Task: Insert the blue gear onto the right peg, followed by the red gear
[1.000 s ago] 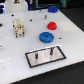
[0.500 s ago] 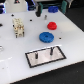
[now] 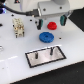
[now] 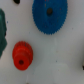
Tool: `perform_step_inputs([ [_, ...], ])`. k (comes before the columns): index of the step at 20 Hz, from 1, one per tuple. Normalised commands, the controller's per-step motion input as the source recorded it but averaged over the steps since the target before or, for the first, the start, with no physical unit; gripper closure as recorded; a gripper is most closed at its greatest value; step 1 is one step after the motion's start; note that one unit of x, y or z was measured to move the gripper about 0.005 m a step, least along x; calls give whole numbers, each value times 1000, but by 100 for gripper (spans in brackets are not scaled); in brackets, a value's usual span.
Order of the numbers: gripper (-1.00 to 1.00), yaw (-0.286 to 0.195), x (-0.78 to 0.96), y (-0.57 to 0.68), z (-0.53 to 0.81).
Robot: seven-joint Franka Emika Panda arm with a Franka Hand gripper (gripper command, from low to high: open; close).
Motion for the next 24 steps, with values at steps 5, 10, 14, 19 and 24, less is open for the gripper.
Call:
perform_step_inputs([
  [5,-100,0,-193,-18,-493],
  [10,-100,0,-214,-33,-426],
  [14,-100,0,-296,-32,-273],
  [19,100,0,-326,-20,-260],
  [24,100,0,-374,-6,-155],
])
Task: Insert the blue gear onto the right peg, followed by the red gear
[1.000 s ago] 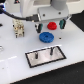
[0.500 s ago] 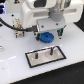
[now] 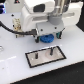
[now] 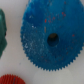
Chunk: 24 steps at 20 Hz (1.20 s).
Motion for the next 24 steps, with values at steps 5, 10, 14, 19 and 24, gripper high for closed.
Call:
perform_step_inputs([
  [5,100,0,-341,6,-99],
  [10,100,0,-231,4,-37],
  [14,100,0,59,6,263],
  [19,100,0,282,22,539],
  [24,100,0,542,-3,474],
])
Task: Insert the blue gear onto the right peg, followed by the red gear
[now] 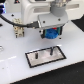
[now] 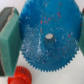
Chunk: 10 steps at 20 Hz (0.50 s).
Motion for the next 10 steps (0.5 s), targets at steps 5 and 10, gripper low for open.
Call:
perform_step_inputs([
  [5,100,0,716,-20,453],
  [10,100,0,710,-38,422],
])
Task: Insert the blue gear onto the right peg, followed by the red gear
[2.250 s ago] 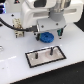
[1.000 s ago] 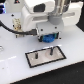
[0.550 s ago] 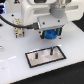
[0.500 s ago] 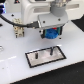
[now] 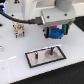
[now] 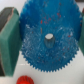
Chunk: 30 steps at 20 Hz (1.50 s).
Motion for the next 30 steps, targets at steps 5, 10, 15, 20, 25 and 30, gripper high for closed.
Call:
perform_step_inputs([
  [5,100,0,693,-149,182],
  [10,100,0,617,-252,71],
  [15,100,0,410,-215,-31],
  [20,100,0,271,-180,-98],
  [25,100,0,174,-172,-141],
  [30,100,0,149,-26,-23],
])
